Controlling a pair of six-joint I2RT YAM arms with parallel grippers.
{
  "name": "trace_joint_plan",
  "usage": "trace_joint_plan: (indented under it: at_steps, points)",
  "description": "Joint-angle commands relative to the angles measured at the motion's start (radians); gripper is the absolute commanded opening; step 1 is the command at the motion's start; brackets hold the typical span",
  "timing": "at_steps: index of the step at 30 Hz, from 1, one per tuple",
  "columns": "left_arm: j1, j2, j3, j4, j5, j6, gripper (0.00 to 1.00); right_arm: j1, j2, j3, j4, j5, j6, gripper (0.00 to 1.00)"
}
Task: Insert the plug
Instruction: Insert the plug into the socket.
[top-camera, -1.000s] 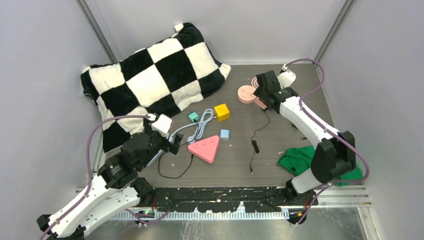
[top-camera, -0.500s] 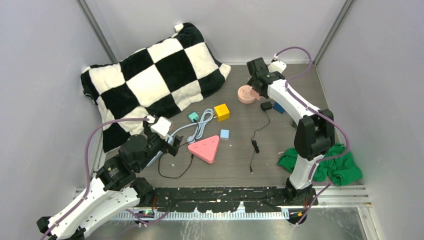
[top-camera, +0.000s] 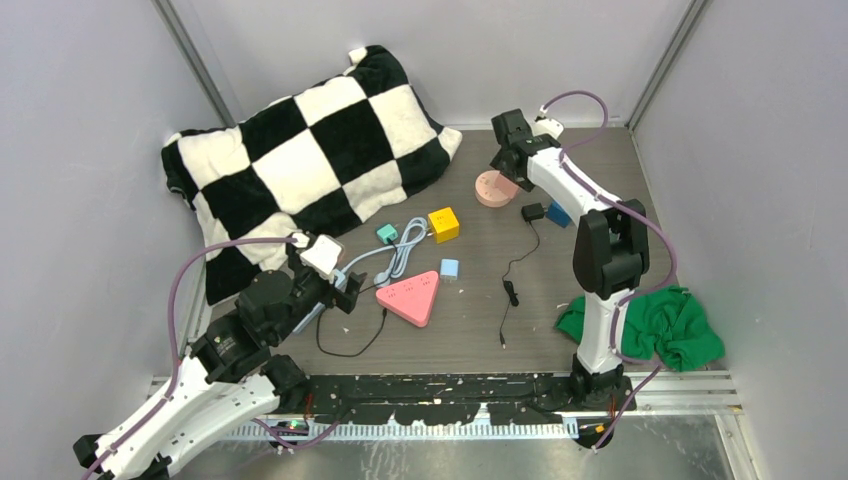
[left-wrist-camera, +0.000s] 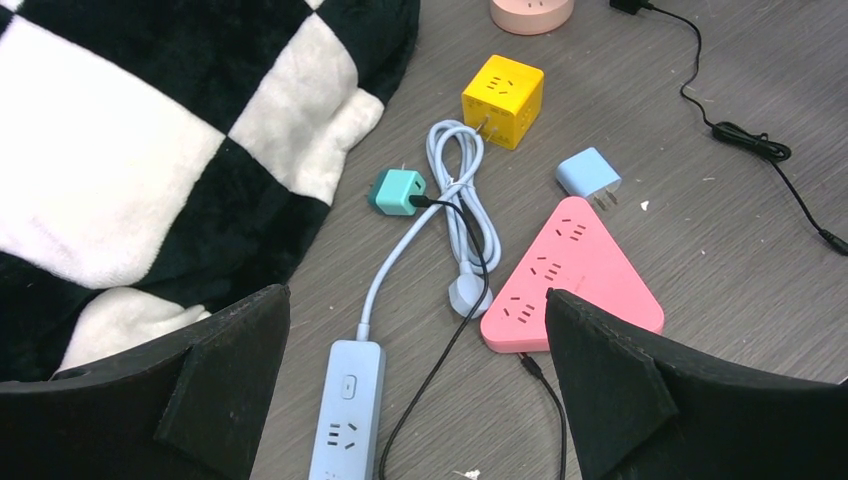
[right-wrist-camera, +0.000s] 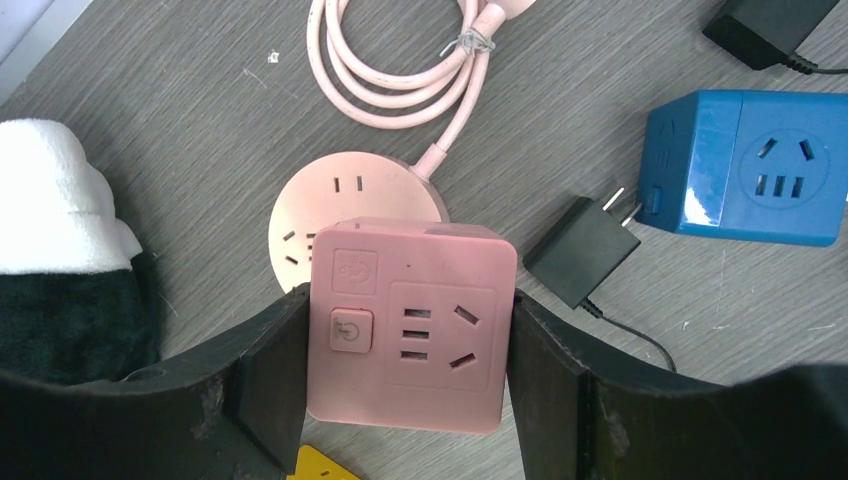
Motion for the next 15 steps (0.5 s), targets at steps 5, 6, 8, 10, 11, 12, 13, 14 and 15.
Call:
trace_joint_plan:
  at_steps: [5, 6, 8, 10, 11, 12, 13, 14, 15]
  points:
    - [0.002, -0.002, 0.0, 0.033, 0.041, 0.016, 0.99, -0.022, 0.019, 0.053, 0.044, -0.035, 0.034, 0.42]
    - [0.002, -0.001, 0.0, 0.031, 0.041, 0.016, 0.99, -0.023, 0.028, 0.058, 0.044, -0.038, 0.036, 0.42]
    - [0.002, -0.002, 0.0, 0.031, 0.041, 0.016, 0.99, -0.022, 0.046, 0.075, 0.037, -0.041, 0.035, 0.42]
    - [0.002, -0.003, -0.002, 0.032, 0.043, 0.017, 0.99, -0.024, 0.063, 0.091, 0.031, -0.039, 0.025, 0.42]
    - [0.002, -0.003, -0.002, 0.032, 0.043, 0.017, 0.99, -0.024, 0.068, 0.096, 0.03, -0.037, 0.02, 0.42]
    - [0.002, -0.004, -0.002, 0.032, 0.043, 0.017, 0.99, -0.024, 0.074, 0.099, 0.03, -0.038, 0.016, 0.42]
    - [0.002, -0.004, -0.002, 0.033, 0.045, 0.017, 0.99, -0.026, 0.078, 0.104, 0.03, -0.038, 0.011, 0.42]
    - [0.002, -0.003, -0.002, 0.033, 0.046, 0.016, 0.99, -0.026, 0.084, 0.107, 0.028, -0.038, 0.01, 0.42]
    - [0.002, -0.004, -0.001, 0.033, 0.047, 0.017, 0.99, -0.027, 0.089, 0.113, 0.025, -0.038, 0.01, 0.42]
